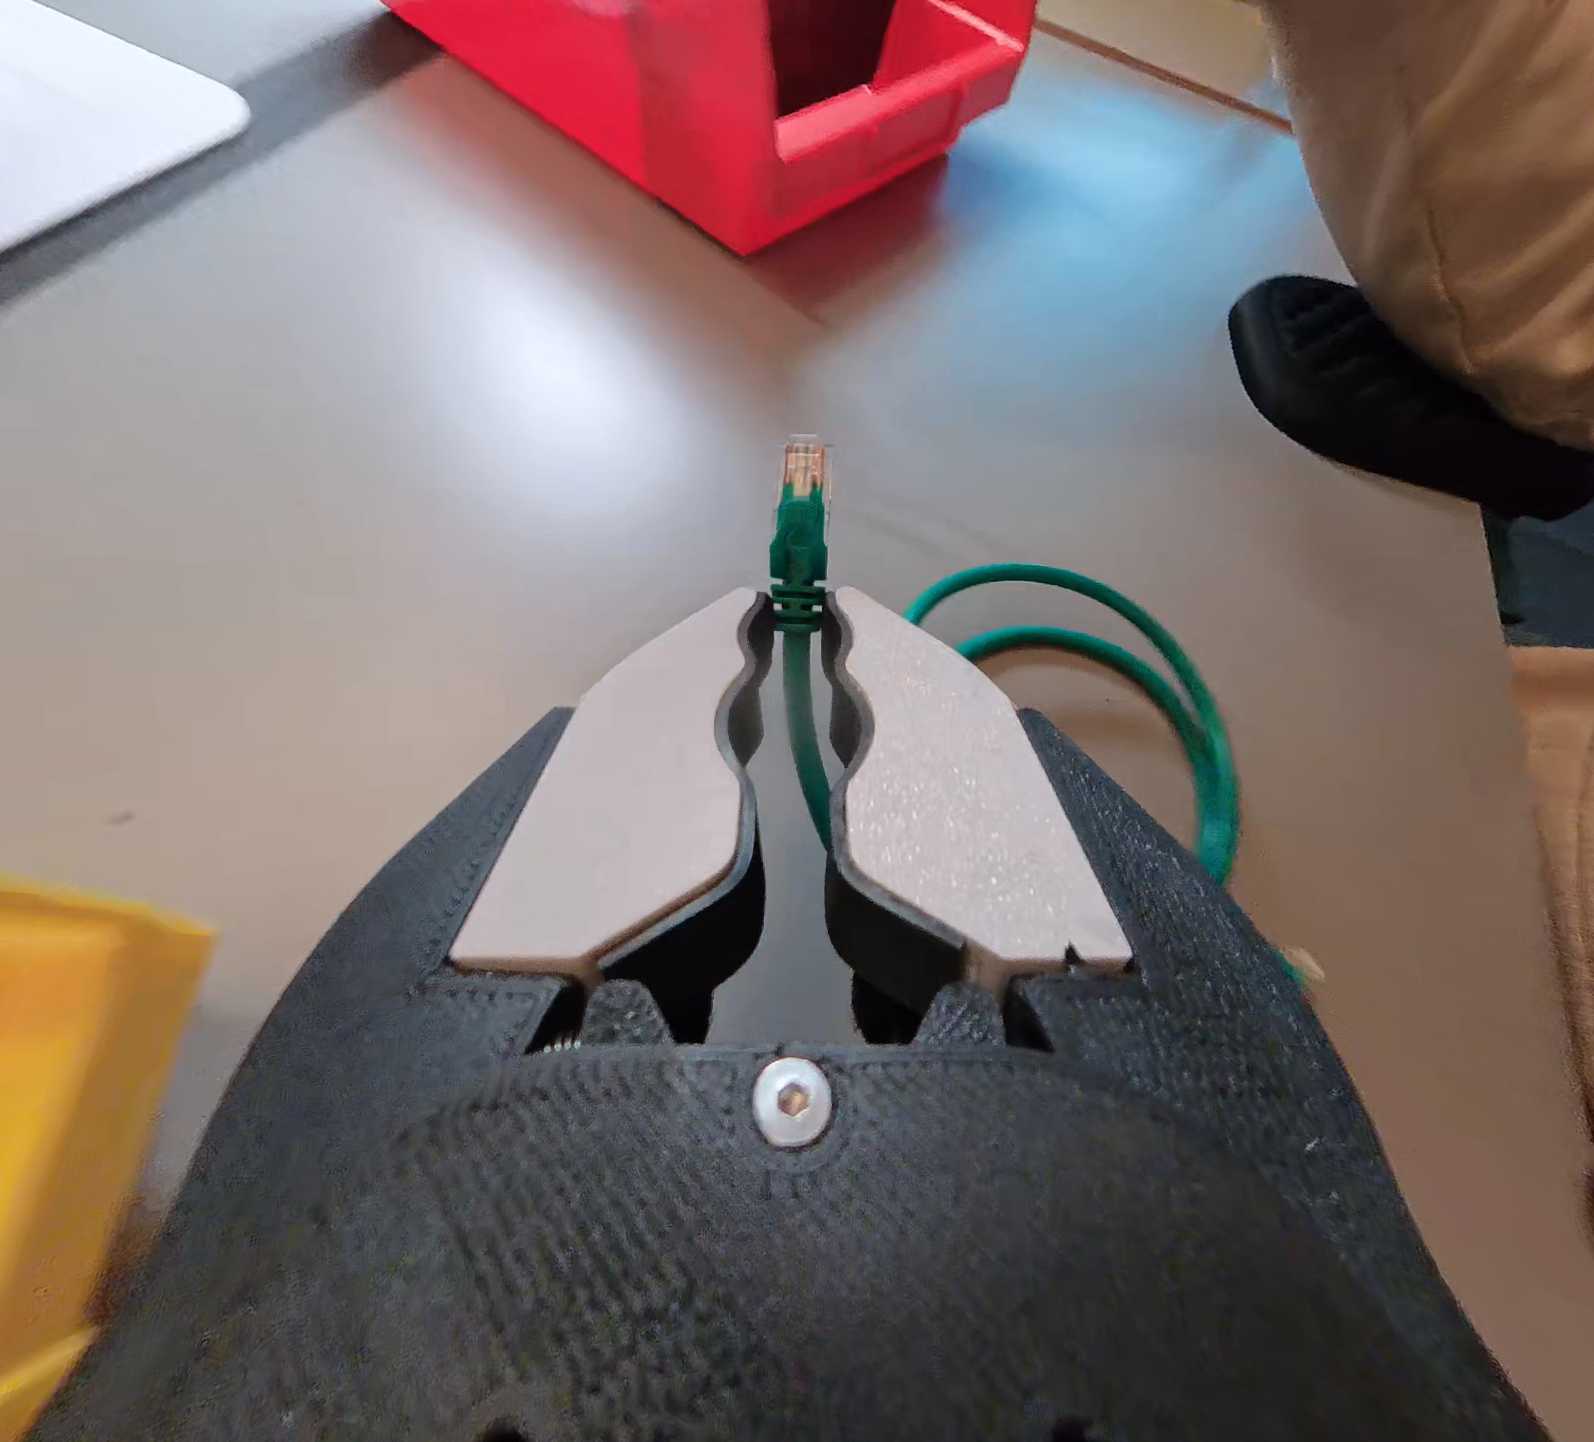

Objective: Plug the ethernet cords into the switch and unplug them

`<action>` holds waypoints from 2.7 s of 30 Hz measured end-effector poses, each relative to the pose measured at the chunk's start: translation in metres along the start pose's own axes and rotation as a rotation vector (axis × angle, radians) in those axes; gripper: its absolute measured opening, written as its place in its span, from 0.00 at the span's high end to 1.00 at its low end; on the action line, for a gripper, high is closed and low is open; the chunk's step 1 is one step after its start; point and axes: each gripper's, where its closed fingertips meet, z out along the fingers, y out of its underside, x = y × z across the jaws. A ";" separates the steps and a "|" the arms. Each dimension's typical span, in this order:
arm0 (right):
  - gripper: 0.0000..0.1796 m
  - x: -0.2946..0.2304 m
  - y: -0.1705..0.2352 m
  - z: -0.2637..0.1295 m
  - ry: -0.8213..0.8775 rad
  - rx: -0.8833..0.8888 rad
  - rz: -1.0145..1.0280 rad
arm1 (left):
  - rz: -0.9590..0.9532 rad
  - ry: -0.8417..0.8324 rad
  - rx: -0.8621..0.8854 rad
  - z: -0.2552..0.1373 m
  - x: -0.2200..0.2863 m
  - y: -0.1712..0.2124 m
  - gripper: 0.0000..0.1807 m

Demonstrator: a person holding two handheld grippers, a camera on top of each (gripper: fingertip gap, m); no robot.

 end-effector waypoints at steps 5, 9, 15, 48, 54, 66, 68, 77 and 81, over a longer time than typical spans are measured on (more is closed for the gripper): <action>0.86 -0.017 -0.005 0.012 0.010 -0.019 -0.210 | 0.044 0.011 -0.071 -0.071 -0.001 -0.023 0.94; 0.86 -0.051 -0.020 0.032 -0.016 0.005 -0.376 | 0.150 0.006 -0.111 -0.111 0.013 -0.045 0.94; 0.86 -0.099 -0.063 0.045 -0.035 0.151 -0.494 | 0.171 0.076 -0.273 -0.059 0.026 -0.049 0.94; 0.86 -0.118 -0.134 -0.015 -0.074 0.545 -0.382 | 0.182 0.373 -0.294 -0.031 0.049 -0.033 0.94; 0.84 -0.110 -0.119 0.002 -0.026 0.419 -0.347 | 0.135 0.332 -0.283 -0.024 0.045 -0.037 0.94; 0.85 -0.119 -0.123 -0.008 -0.067 0.464 -0.418 | 0.243 0.436 -0.212 -0.027 0.070 -0.043 0.94; 0.85 -0.117 -0.131 -0.015 -0.060 0.504 -0.405 | 0.249 0.468 -0.178 -0.030 0.077 -0.048 0.94; 0.86 -0.106 -0.140 -0.025 -0.011 0.509 -0.391 | 0.392 0.317 -0.175 -0.029 0.082 -0.057 0.94; 0.85 -0.108 -0.140 -0.027 -0.025 0.502 -0.409 | 0.429 0.307 -0.170 -0.027 0.082 -0.057 0.95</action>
